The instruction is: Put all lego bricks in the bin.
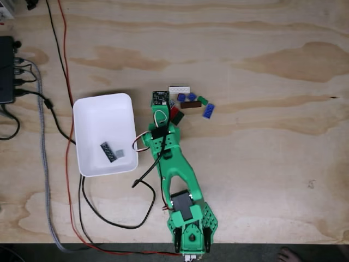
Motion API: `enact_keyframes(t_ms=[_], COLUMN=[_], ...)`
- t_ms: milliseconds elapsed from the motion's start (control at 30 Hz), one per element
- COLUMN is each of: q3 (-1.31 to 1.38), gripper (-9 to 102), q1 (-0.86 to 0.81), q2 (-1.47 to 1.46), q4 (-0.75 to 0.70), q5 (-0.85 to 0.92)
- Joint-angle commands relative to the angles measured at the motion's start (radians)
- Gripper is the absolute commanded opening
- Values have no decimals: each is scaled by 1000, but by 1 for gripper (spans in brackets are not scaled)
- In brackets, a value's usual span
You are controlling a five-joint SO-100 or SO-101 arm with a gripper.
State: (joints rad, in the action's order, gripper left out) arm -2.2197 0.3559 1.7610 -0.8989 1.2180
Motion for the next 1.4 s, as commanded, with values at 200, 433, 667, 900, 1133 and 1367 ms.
enact_keyframes(t_ms=[200,433,667,900,1133,1367], q3=[-25,-60,-64,255,434,382], gripper=[11,9,0,0,0,13], q1=[-32,-9,37,163,448,526], q2=[11,23,225,667,408,201], q4=[71,83,21,-308,-330,-299], q5=[38,37,-83,-126,-324,-408])
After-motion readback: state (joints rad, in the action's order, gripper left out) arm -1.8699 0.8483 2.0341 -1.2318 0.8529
